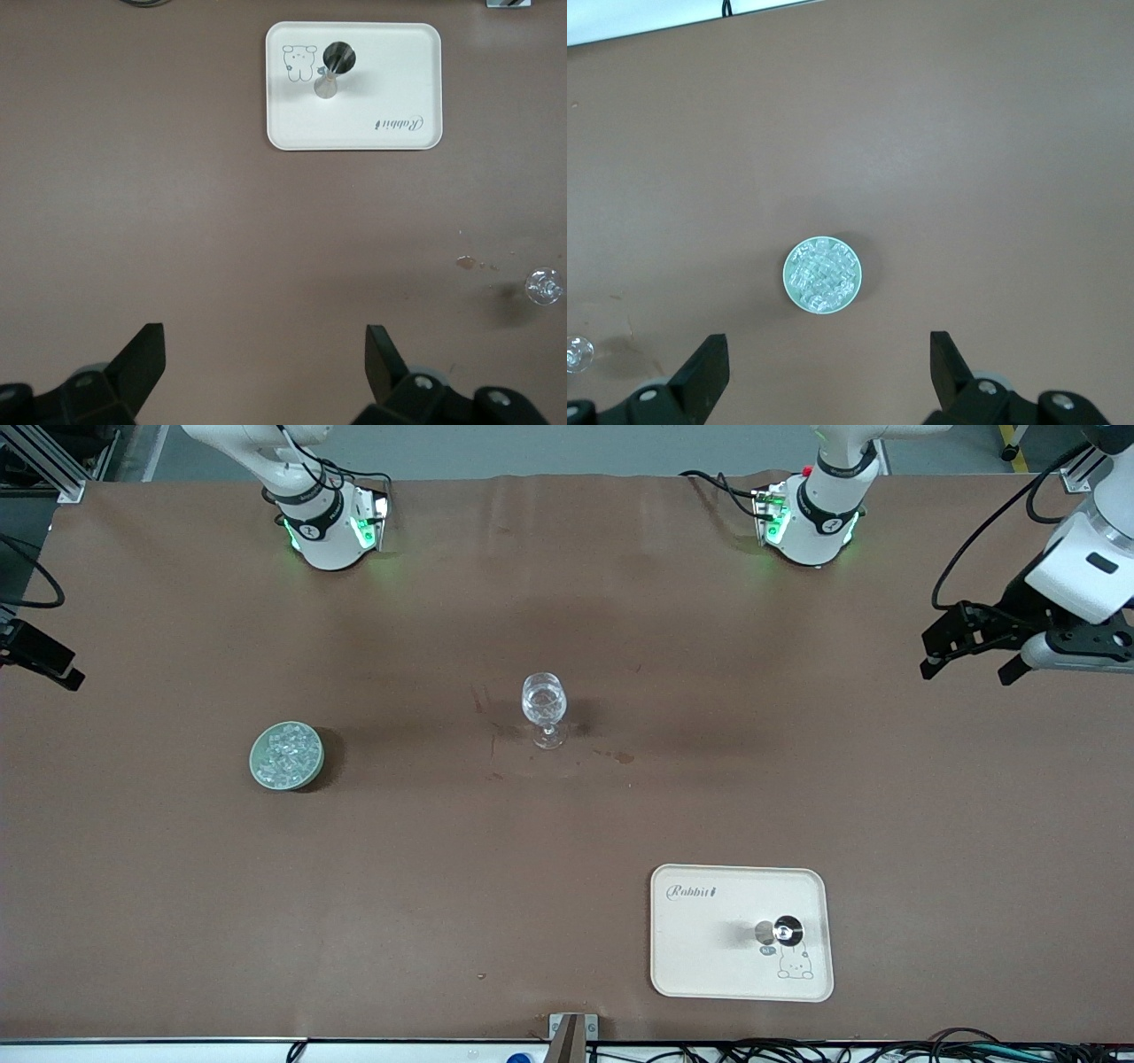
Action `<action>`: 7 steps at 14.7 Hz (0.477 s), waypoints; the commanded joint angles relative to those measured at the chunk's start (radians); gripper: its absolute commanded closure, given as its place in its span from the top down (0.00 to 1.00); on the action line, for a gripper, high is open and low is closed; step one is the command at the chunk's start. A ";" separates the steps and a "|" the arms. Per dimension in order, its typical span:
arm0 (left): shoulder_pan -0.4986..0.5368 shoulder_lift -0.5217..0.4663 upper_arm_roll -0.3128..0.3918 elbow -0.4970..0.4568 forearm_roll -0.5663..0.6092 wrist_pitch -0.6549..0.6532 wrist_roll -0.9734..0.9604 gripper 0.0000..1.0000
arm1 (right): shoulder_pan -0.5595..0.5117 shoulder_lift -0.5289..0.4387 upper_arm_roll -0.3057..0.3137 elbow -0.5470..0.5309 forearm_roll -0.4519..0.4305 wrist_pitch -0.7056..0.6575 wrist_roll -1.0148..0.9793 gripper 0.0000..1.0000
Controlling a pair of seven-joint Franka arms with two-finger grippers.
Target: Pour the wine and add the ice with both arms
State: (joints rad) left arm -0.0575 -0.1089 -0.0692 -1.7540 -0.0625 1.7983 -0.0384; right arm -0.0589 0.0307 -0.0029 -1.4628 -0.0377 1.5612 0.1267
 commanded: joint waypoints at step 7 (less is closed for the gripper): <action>-0.018 0.058 -0.006 0.064 0.030 -0.069 -0.018 0.99 | -0.021 -0.017 0.031 -0.025 0.013 -0.004 -0.018 1.00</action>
State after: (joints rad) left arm -0.0768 -0.0604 -0.0710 -1.7154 -0.0604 1.7556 -0.0438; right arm -0.0631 0.0310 0.0150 -1.4656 -0.0376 1.5539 0.1250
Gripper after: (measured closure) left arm 0.004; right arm 0.000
